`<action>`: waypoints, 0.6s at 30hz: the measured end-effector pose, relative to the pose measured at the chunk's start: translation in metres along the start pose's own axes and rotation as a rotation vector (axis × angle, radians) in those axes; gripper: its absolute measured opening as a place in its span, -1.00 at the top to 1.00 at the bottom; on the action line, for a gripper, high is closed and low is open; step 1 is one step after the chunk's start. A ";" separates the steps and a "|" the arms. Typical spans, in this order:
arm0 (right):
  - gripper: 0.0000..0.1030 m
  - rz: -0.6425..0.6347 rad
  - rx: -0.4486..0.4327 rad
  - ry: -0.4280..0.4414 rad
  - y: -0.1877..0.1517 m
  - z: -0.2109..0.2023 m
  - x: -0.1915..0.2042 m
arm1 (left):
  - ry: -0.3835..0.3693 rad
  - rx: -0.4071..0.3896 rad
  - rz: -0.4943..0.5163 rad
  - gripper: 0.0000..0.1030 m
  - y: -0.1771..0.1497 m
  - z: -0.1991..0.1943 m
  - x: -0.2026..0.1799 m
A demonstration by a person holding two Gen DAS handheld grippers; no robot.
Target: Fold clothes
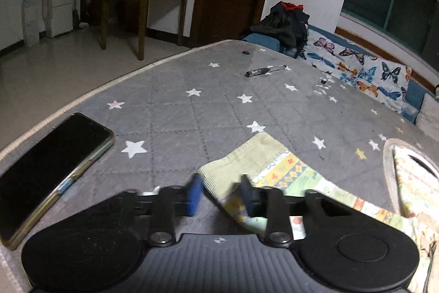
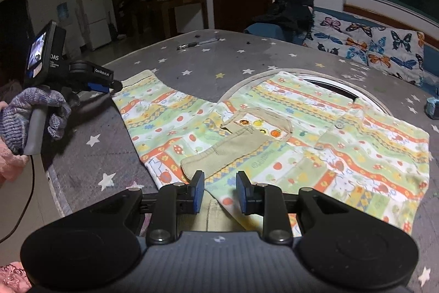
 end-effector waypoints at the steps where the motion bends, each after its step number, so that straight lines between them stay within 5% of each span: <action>1: 0.52 0.009 -0.004 -0.003 -0.001 -0.002 -0.002 | -0.010 -0.004 -0.007 0.84 0.001 0.000 0.000; 8: 0.52 0.079 -0.036 -0.033 -0.004 -0.019 -0.023 | -0.165 -0.148 0.009 0.96 0.037 -0.044 -0.045; 18: 0.52 0.210 -0.106 -0.096 -0.004 -0.049 -0.071 | -0.514 -0.362 0.200 0.95 0.068 -0.155 -0.185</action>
Point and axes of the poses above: each gripper's, at about its wrist camera, not at the fingertips, and z roughly the way its jaws point, x to its left, y to its top, the point moved 10 cm from there along z, roughly the way its jaws point, and after that the axes turned 13 degrees about z, right-handed, at the moved point
